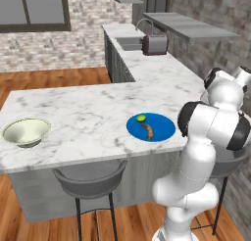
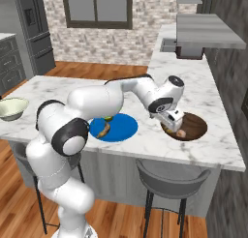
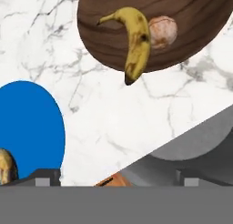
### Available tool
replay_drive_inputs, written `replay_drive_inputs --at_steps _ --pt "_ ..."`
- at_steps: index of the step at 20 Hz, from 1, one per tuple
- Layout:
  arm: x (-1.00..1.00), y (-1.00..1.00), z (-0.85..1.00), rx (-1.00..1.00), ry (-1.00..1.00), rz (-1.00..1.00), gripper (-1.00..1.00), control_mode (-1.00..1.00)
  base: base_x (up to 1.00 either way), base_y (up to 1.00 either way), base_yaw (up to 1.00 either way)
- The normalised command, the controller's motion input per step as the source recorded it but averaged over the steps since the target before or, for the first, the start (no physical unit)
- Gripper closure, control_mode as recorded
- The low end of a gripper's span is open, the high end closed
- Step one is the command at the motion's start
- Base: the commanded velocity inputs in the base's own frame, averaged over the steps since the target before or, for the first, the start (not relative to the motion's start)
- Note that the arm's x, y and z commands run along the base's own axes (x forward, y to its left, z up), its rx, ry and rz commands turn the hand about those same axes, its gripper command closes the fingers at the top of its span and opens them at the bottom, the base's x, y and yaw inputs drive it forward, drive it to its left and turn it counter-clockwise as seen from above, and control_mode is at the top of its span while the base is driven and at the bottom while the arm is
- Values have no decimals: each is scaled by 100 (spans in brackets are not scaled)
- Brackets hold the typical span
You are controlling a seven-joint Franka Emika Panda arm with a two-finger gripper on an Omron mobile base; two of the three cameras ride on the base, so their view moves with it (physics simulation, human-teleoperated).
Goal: Take the fruits from the plate on the dining counter and place two fruits in each bowl.
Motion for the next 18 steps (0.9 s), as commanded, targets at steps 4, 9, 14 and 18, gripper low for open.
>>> replay_drive_inputs --at_steps 4,9,14,18 --pt "4 100 56 -1 8 16 -100 -100 0 0 0" --pt "18 100 38 0 19 33 -100 -100 0 0 0" --pt "10 100 4 0 21 33 -100 -100 0 0 0" --pt "23 93 0 0 22 25 -100 -100 0 0 0"
